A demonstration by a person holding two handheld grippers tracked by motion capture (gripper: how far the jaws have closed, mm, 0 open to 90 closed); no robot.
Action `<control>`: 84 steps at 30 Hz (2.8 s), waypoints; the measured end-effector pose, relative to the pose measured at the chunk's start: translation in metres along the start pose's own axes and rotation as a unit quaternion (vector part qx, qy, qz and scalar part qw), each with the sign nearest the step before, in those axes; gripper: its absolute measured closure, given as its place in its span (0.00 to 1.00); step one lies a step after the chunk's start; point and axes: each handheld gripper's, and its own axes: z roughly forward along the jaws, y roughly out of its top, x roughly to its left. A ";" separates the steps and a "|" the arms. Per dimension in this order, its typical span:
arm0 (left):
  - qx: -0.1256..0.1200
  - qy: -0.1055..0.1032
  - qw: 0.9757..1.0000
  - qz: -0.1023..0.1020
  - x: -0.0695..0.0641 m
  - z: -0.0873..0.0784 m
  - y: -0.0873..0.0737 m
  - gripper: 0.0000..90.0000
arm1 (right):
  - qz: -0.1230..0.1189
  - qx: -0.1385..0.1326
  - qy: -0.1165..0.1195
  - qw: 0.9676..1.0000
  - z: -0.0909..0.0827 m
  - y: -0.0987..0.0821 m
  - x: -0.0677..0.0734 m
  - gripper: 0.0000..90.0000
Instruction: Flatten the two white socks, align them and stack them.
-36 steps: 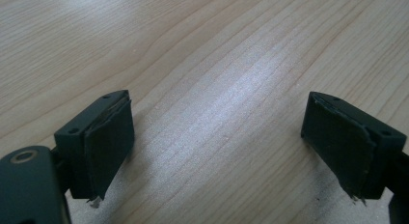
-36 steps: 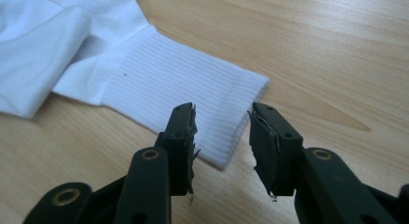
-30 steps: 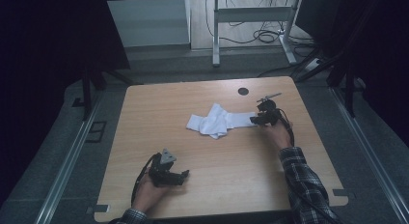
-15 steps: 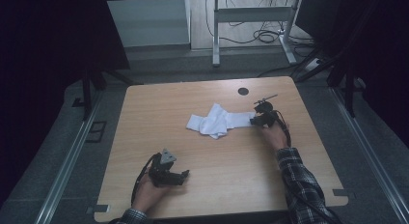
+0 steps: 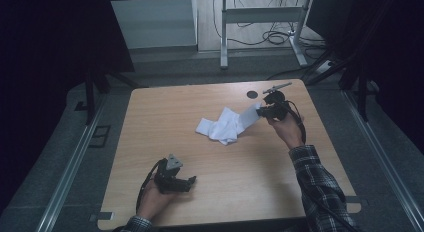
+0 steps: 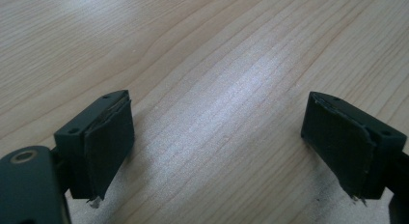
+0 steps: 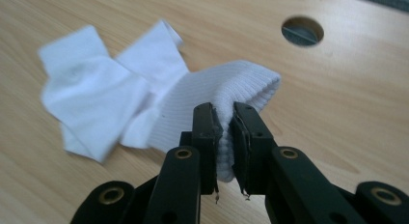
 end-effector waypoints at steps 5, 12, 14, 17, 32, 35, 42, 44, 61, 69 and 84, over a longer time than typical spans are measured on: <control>-0.001 0.000 1.000 -0.001 0.000 0.000 0.000 0.13 | -0.017 -0.010 0.001 1.000 -0.014 0.019 0.014 0.88; -0.002 0.001 1.000 0.001 0.000 0.000 0.000 0.13 | -0.047 -0.024 0.000 0.999 -0.035 0.050 0.036 0.89; -0.002 0.001 1.000 0.001 0.000 0.000 0.000 0.13 | -0.048 -0.025 -0.002 0.999 -0.037 0.052 0.038 0.89; -0.002 0.001 1.000 0.001 0.000 0.000 0.000 0.13 | -0.055 -0.027 -0.003 0.998 -0.043 0.060 0.042 0.89; -0.002 0.000 1.000 -0.001 0.000 0.000 0.000 0.13 | -0.057 -0.038 -0.020 0.997 -0.085 0.073 0.039 0.89; -0.001 0.000 1.000 0.001 0.000 0.000 0.000 0.13 | -0.047 -0.035 -0.028 0.998 -0.092 0.066 0.028 0.89; -0.002 0.001 1.000 0.000 0.000 0.000 0.000 0.13 | -0.023 -0.023 -0.036 0.999 -0.094 0.043 0.006 0.89; -0.002 0.001 1.000 0.000 0.000 0.000 0.000 0.13 | -0.014 -0.019 -0.037 0.999 -0.094 0.033 -0.003 0.89; 0.001 0.005 1.000 -0.002 -0.001 0.000 0.001 0.13 | 0.050 0.024 -0.044 0.997 -0.077 -0.057 -0.063 0.88; -0.003 0.007 1.000 -0.007 -0.002 0.002 0.002 0.13 | 0.078 0.040 -0.041 0.995 -0.062 -0.103 -0.082 0.88; -0.001 0.010 1.000 -0.010 -0.002 0.002 0.003 0.13 | 0.093 0.043 -0.056 0.993 -0.037 -0.171 -0.094 0.85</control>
